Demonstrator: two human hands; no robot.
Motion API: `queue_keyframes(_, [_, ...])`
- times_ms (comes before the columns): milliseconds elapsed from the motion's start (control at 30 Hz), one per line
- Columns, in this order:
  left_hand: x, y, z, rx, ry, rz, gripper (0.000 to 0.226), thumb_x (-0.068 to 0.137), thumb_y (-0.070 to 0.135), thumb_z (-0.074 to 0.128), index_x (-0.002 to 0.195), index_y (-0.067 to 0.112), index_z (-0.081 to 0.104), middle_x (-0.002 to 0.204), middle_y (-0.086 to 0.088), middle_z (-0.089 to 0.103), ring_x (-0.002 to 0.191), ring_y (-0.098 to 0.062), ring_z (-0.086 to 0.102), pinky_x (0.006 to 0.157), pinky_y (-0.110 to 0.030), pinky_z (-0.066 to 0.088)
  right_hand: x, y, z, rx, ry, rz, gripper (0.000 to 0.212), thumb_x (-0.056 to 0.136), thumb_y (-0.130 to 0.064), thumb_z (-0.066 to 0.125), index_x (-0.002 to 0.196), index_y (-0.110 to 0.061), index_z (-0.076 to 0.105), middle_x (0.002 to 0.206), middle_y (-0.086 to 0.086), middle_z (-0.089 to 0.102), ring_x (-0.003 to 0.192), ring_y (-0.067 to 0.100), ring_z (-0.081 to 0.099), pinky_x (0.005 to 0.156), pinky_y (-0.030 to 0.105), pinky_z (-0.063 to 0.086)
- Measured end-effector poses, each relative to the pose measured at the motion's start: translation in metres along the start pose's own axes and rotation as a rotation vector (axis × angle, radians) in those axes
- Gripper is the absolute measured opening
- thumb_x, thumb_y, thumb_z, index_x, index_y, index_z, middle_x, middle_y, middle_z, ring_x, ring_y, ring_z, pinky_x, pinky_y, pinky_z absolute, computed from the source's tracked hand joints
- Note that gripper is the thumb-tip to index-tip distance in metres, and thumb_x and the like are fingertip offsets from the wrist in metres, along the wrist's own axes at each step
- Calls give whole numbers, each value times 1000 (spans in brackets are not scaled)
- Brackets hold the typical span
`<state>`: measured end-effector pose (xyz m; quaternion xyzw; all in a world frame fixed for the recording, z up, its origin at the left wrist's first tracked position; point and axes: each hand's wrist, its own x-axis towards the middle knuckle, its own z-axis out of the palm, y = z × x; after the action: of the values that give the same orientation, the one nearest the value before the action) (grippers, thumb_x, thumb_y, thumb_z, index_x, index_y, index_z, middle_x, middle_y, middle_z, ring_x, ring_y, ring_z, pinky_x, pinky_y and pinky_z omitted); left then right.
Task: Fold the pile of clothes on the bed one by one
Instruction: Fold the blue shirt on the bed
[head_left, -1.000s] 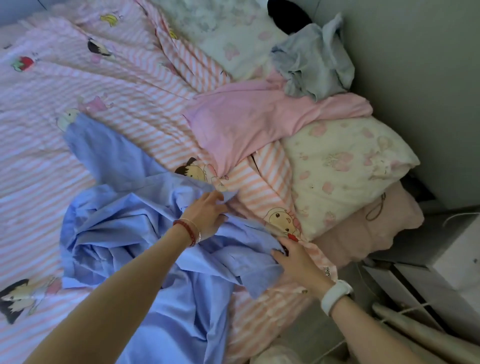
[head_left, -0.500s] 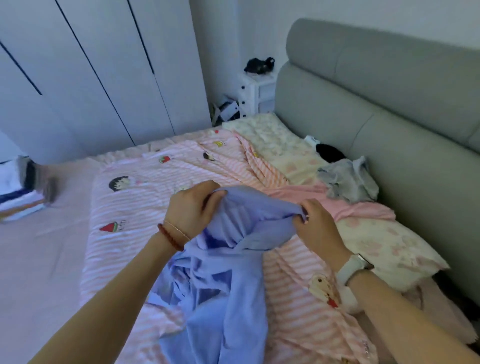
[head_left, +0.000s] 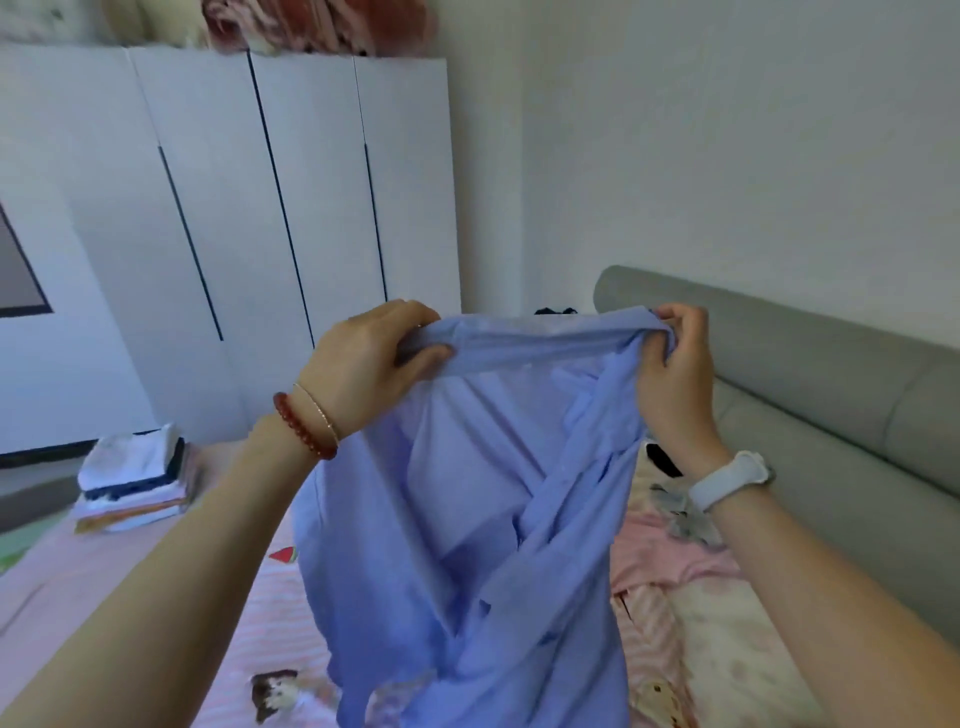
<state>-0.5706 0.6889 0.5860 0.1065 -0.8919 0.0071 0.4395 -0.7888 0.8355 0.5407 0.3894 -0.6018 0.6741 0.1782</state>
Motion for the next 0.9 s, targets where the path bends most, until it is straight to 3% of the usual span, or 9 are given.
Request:
queue_keyframes(133, [1, 26, -20, 49, 144, -161, 46, 76, 55, 39, 83, 15, 60, 67, 5, 54, 64, -26, 56, 60, -34, 43, 10, -30, -15, 152, 36, -100, 22, 94, 5, 39, 102, -15, 42, 88, -18, 48, 77, -20, 49, 72, 2, 35])
queue_keyframes(267, [-7, 49, -35, -133, 109, -329, 28, 70, 56, 49, 66, 29, 53, 55, 10, 54, 55, -3, 49, 58, -26, 39, 14, -38, -47, 147, -77, -269, 25, 93, -9, 47, 101, -32, 42, 94, -37, 52, 86, -18, 50, 79, 4, 36])
queue_keyframes(333, [-13, 61, -43, -214, 76, -358, 28, 69, 52, 55, 65, 24, 58, 54, 11, 55, 54, 0, 47, 54, -16, 36, 14, -39, -60, 95, -81, -386, 11, 91, -16, 45, 99, -20, 51, 97, -41, 51, 90, -21, 48, 80, 0, 33])
queue_keyframes(433, [-21, 88, -54, -328, 108, -398, 23, 72, 38, 61, 65, 16, 61, 56, 14, 55, 53, 2, 44, 51, -10, 33, 18, -46, -74, 90, -150, -383, 15, 92, -12, 47, 96, -6, 60, 89, -25, 59, 85, -23, 49, 76, -1, 34])
queue_keyframes(567, [-37, 122, -77, -477, 150, -416, 16, 71, 28, 65, 63, 15, 62, 54, 14, 57, 53, 3, 46, 51, -9, 36, 17, -66, -92, 280, -346, -226, 23, 83, -33, 47, 82, -51, 62, 79, -32, 61, 78, -15, 54, 73, 6, 41])
queue_keyframes(700, [-42, 119, -82, -346, 218, -492, 19, 82, 17, 70, 64, 14, 62, 53, 13, 56, 52, 3, 45, 51, -9, 34, 13, -69, -81, 315, -373, -215, 18, 85, -14, 47, 82, -29, 57, 71, -31, 62, 69, -15, 54, 68, 4, 39])
queue_keyframes(767, [-43, 103, -75, -218, 220, -554, 19, 83, 20, 67, 67, 12, 63, 57, 7, 57, 54, 1, 44, 52, -13, 34, 9, -63, -63, 244, -376, -195, 11, 88, -9, 50, 84, -19, 54, 71, -19, 63, 65, -13, 53, 64, 5, 38])
queue_keyframes(833, [-46, 82, -65, -99, 182, -604, 20, 84, 25, 66, 73, 9, 65, 66, -4, 61, 63, -9, 51, 59, -21, 38, 5, -50, -42, 150, -385, -159, 13, 92, -3, 52, 85, -14, 53, 75, 4, 60, 61, -4, 52, 60, 9, 37])
queue_keyframes(900, [-50, 56, -55, 27, 112, -647, 26, 85, 32, 64, 75, 8, 64, 70, -8, 62, 71, -22, 55, 63, -31, 39, 2, -33, -19, 18, -418, -157, 11, 93, -5, 52, 83, -10, 56, 75, 10, 59, 70, 16, 58, 61, 21, 39])
